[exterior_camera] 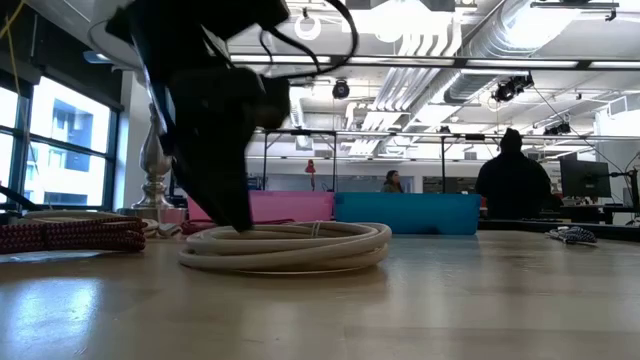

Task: Pick & Place USB Port
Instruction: Put the bottom large white charger cable into the red bin

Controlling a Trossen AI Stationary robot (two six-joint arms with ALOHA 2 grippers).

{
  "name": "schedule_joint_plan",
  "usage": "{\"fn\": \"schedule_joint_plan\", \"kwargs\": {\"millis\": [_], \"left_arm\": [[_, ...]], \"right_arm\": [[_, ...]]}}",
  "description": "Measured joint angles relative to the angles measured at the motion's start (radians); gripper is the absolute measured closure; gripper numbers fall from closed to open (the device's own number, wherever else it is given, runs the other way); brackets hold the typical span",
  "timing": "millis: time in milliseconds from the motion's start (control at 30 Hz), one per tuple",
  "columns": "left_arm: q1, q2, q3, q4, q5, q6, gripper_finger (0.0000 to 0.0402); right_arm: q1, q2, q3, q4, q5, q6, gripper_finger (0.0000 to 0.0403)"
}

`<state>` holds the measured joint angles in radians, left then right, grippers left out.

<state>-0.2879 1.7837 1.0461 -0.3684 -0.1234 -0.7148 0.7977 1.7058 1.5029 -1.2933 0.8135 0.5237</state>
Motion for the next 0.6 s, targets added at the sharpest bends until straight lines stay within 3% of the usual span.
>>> {"fn": "schedule_joint_plan", "kwargs": {"millis": [233,333,433,600], "left_arm": [[0.0,0.064,0.007,-0.028,0.007,0.05,0.0191],[0.0,0.069,0.006,-0.038,-0.015,0.106,0.0252],[0.0,0.064,0.005,-0.029,-0.039,0.168,0.036],[0.0,0.047,0.047,-0.054,-0.072,0.251,0.0369]], "right_arm": [[0.016,0.0,0.0,0.0,0.006,0.006,0.0263],[0.017,0.0,-0.005,0.001,0.014,0.011,0.0263],[0.017,0.0,-0.007,-0.002,0.014,0.012,0.0263],[0.019,0.0,-0.007,-0.005,0.022,0.019,0.0263]]}}
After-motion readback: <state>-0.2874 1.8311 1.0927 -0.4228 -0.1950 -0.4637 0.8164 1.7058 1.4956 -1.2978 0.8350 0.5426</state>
